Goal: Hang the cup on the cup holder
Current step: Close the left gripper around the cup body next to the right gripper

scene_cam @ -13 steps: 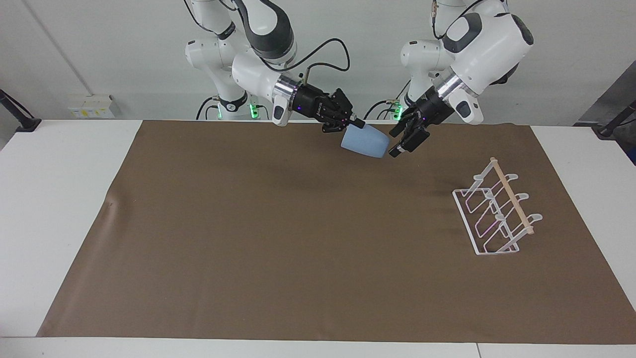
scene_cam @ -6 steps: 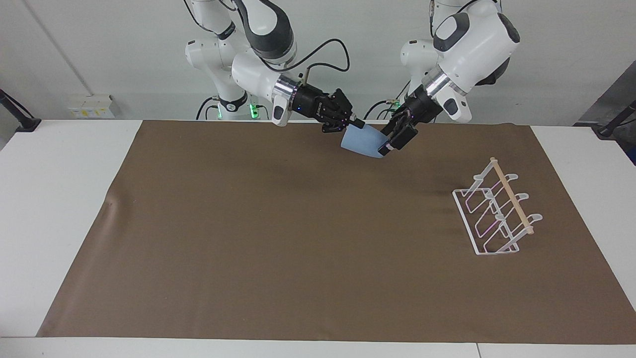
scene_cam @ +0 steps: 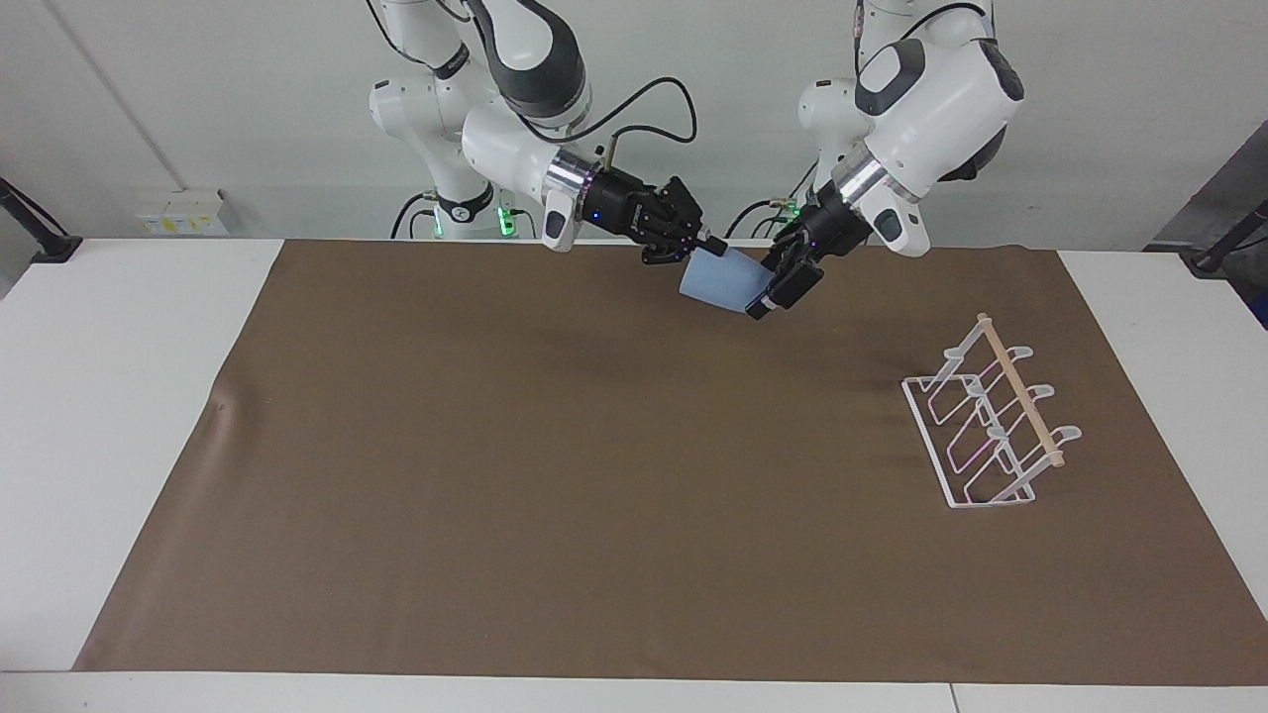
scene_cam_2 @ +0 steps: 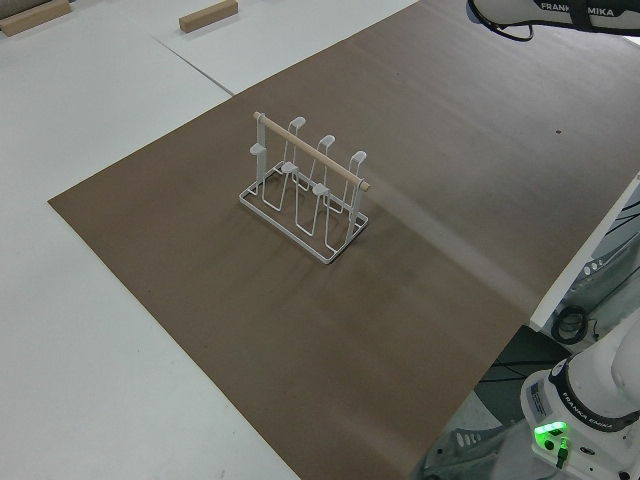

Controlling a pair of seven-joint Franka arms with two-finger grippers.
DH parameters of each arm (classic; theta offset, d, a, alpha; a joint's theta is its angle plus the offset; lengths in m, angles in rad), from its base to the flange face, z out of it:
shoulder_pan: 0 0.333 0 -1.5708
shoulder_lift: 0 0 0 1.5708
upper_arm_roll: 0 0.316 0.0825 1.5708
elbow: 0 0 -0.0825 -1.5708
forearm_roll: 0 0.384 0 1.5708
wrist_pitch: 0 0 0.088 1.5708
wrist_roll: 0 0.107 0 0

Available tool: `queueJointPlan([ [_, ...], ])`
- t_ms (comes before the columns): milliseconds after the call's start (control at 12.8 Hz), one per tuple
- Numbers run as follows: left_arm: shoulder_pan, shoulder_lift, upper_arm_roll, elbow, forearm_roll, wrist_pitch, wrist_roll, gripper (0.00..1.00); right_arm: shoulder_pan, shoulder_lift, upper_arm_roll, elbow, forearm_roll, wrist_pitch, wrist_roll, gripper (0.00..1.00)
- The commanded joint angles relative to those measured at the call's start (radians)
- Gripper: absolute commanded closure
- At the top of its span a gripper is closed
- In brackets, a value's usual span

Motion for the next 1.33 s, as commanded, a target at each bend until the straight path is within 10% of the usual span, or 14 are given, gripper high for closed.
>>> queueJointPlan([
  [0, -0.020, 0.001, 0.013, -0.001, -0.027, 0.021, 0.012, 0.01, -0.011, -0.016, 0.011, -0.003, 0.010, 0.017, 0.015, 1.00],
  [235, -0.021, 0.001, 0.013, -0.001, -0.029, 0.021, 0.012, 0.28, -0.011, -0.014, 0.011, -0.004, 0.010, 0.018, 0.017, 1.00],
  [313, -0.023, -0.001, 0.013, -0.004, -0.027, 0.021, 0.013, 0.48, -0.011, -0.014, 0.011, -0.004, 0.010, 0.020, 0.017, 1.00],
  [392, -0.026, -0.001, 0.013, -0.004, -0.027, 0.019, 0.013, 0.88, -0.011, -0.015, 0.011, -0.004, 0.010, 0.024, 0.017, 1.00],
  [470, -0.026, -0.001, 0.013, -0.004, -0.027, 0.013, 0.016, 1.00, -0.011, -0.014, 0.011, -0.004, 0.010, 0.029, 0.017, 1.00],
  [940, -0.017, -0.004, 0.013, -0.009, -0.030, -0.001, 0.013, 1.00, -0.009, -0.014, 0.011, -0.003, 0.009, 0.032, 0.058, 1.00],
  [1097, -0.014, -0.004, 0.013, -0.009, -0.030, -0.007, 0.013, 1.00, -0.009, -0.014, 0.011, -0.003, 0.009, 0.037, 0.066, 0.71],
  [1253, -0.012, -0.005, 0.014, -0.009, -0.030, -0.010, 0.013, 1.00, -0.009, -0.014, 0.013, 0.008, 0.009, 0.081, 0.067, 0.11],
])
